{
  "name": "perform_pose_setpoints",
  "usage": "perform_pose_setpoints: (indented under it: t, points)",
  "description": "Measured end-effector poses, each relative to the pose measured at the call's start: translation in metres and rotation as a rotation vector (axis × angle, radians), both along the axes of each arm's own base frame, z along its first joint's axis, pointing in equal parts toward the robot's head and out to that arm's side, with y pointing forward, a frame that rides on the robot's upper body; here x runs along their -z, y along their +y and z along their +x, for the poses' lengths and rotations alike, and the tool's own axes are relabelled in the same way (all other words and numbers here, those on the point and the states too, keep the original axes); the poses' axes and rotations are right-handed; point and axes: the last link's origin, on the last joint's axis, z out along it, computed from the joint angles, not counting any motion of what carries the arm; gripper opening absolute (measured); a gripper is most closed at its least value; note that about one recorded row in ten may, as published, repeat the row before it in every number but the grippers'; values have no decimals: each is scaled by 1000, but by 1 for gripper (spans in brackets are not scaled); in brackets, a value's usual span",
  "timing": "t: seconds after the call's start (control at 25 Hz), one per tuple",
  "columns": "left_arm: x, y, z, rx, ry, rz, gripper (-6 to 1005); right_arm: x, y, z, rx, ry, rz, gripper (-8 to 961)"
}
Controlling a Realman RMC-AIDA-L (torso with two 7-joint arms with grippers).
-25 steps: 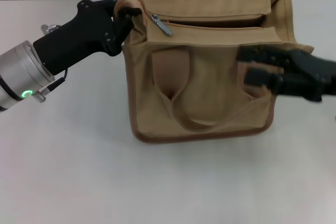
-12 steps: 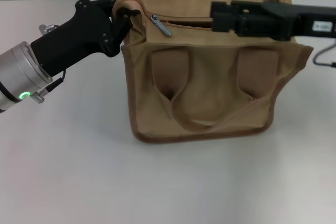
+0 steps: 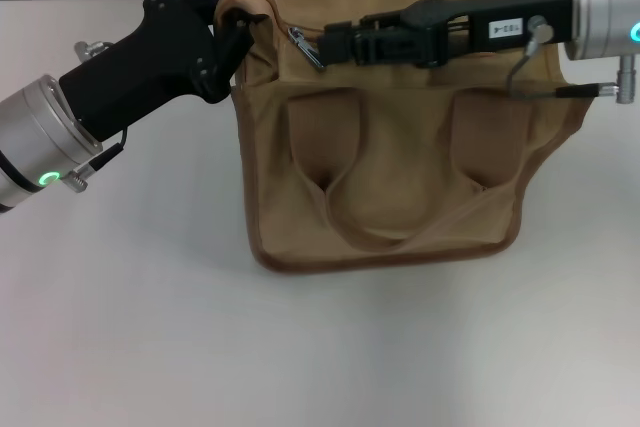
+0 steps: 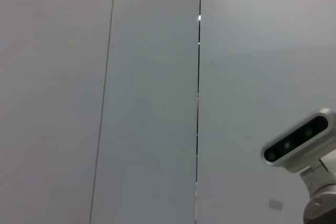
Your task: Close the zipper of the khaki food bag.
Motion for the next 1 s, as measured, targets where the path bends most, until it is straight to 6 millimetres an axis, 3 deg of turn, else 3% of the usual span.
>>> perform_pose_setpoints:
  t: [0.2, 0.6, 1.0]
  points:
    - [0, 1, 1, 4, -1, 1, -1, 7, 3, -6, 16, -39, -16, 375]
    - [11, 7, 23, 51, -32, -24, -1, 15, 5, -13, 32, -70, -33, 283]
    - [16, 14, 31, 18, -74, -16, -1, 20, 4, -13, 46, -60, -12, 283]
